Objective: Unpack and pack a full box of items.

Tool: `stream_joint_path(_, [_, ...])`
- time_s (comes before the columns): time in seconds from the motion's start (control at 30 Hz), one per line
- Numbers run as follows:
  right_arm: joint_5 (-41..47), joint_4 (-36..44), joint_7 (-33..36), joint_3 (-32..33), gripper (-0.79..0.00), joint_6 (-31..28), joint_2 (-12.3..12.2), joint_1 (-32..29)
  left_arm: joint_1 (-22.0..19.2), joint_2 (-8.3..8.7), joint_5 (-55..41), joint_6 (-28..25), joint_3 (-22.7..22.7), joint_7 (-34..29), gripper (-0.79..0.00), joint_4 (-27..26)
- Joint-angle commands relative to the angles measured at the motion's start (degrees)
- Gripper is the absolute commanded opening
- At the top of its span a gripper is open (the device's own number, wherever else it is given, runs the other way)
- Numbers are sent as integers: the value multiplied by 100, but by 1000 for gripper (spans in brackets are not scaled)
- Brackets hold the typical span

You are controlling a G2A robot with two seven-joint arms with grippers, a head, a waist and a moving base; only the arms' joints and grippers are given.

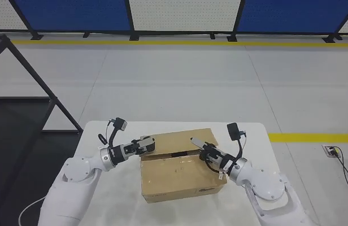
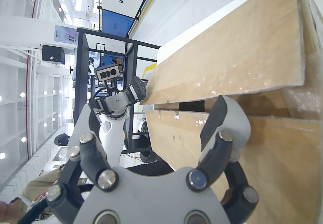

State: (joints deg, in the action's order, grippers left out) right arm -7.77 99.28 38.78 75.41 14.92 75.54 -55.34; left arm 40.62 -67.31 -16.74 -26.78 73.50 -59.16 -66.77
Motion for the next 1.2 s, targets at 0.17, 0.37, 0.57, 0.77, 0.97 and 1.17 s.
stream_joint_path(0.17, [31,198,-181,527,0,29,-85,-226,-23,23,4,37,-11,46,0,2])
stream_joint_path(0.37, [-179,119,-207,869,0,389,-164,-340,-18,45,-17,49,-13,44,0,-20])
stream_joint_path(0.57, [-273,-52,27,688,0,399,-193,-258,-46,61,-31,70,-33,45,0,-28])
stream_joint_path(0.77, [-177,-191,204,402,0,215,-189,-66,-109,72,-19,75,-64,70,0,-6])
stream_joint_path(0.97, [-165,-307,191,122,0,194,-174,119,-130,87,13,72,-95,73,0,-18])
stream_joint_path(1.17, [-218,-457,128,-93,0,288,-161,286,-128,103,11,67,-122,61,0,-39])
